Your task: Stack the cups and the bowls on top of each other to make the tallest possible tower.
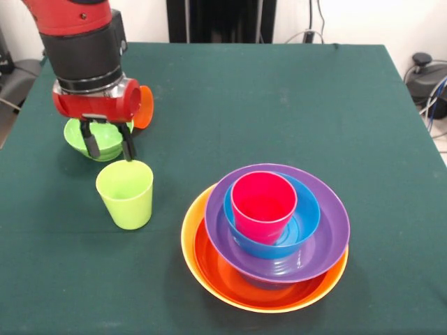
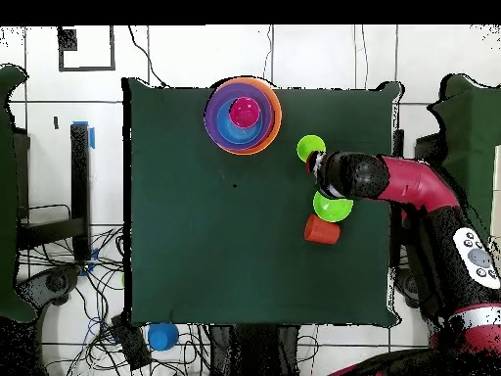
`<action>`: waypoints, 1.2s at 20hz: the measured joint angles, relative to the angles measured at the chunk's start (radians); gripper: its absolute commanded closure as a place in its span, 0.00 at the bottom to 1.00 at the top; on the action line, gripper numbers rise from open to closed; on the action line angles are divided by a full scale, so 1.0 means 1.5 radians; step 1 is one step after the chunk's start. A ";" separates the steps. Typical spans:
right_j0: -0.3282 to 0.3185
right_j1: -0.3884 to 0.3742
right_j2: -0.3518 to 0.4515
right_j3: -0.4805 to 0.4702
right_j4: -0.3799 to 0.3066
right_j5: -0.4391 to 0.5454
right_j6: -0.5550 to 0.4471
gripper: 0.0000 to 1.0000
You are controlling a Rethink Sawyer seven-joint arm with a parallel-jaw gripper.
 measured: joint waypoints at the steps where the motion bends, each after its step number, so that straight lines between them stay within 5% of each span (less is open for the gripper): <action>1: 0.001 0.005 0.001 -0.003 0.000 0.000 0.000 0.00; 22: 0.011 0.060 0.014 -0.059 -0.001 0.000 0.000 0.00; 23: 0.011 0.060 0.014 -0.064 -0.003 0.000 0.000 1.00; 24: 0.011 0.060 0.014 -0.064 -0.003 0.000 0.000 1.00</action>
